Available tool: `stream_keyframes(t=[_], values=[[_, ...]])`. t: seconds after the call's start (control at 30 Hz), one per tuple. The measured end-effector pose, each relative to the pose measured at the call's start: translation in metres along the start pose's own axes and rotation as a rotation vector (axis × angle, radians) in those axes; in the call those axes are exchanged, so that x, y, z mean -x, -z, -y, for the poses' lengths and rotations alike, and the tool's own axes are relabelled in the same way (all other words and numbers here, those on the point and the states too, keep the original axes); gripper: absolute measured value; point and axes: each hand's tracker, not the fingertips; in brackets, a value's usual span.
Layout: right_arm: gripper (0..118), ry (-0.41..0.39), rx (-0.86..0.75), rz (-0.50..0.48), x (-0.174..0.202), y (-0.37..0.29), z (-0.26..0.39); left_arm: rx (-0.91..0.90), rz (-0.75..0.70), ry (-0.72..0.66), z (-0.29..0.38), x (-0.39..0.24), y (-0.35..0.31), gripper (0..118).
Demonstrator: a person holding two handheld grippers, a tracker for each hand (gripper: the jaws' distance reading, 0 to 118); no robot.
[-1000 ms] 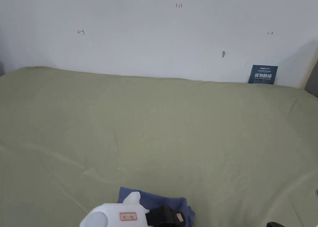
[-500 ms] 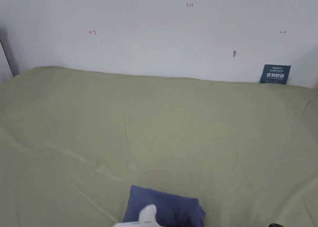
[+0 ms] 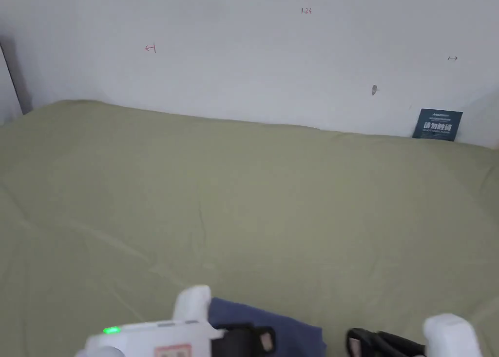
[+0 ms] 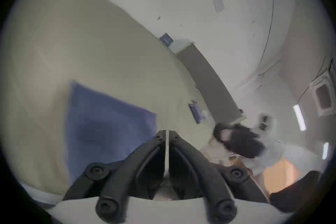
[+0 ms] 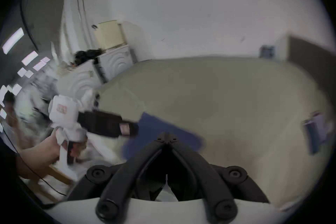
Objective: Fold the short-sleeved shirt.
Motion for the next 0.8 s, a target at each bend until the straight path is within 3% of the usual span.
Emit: stream_keyframes(t=[0.03,0.1,0.13,0.17,0.2,0.27,0.3,0.37,0.4,0.43,0.53,0.63,0.7,0.8], values=[[0,0.081,0.066,-0.119,-0.011,0.025,0.001,-0.027,-0.038,0.025,-0.007,0.008,-0.018,14],[0,0.232,0.171,-0.269,-0.026,0.075,0.012,-0.040,-0.052,0.009,-0.015,0.038,-0.050,18],[0,0.287,0.212,-0.339,-0.033,0.098,0.020,-0.048,-0.073,-0.029,-0.014,0.052,-0.060,19],[0,0.319,0.241,-0.356,-0.037,0.117,0.029,-0.054,-0.098,-0.072,-0.012,0.065,-0.067,28],[0,0.354,0.297,-0.401,-0.044,0.135,0.038,-0.049,-0.115,-0.133,-0.009,0.077,-0.073,46],[0,0.453,0.405,-0.368,-0.060,0.166,0.061,-0.019,-0.111,-0.195,-0.003,0.102,-0.075,99],[0,0.465,0.475,-0.257,-0.069,0.173,0.072,-0.003,-0.115,-0.220,-0.001,0.109,-0.073,108],[0,0.612,0.323,-0.436,-0.092,0.155,0.079,0.027,-0.107,-0.253,0.004,0.121,-0.065,109],[0,0.541,0.316,-0.337,-0.095,0.147,0.078,0.037,-0.088,-0.267,0.005,0.125,-0.061,109],[0,0.495,0.316,-0.337,-0.101,0.143,0.080,0.047,-0.081,-0.278,0.005,0.127,-0.053,109],[0,0.520,0.318,-0.360,-0.103,0.139,0.081,0.125,-0.032,-0.279,0.004,0.128,-0.016,109],[0,0.479,0.312,-0.359,-0.098,0.139,0.079,0.216,-0.036,-0.271,0.008,0.126,0.030,109],[0,0.476,0.305,-0.363,-0.098,0.139,0.080,0.176,0.015,-0.276,0.009,0.121,0.046,108],[0,0.503,0.294,-0.377,-0.101,0.139,0.083,0.191,0.024,-0.393,0.010,0.118,0.057,103]])
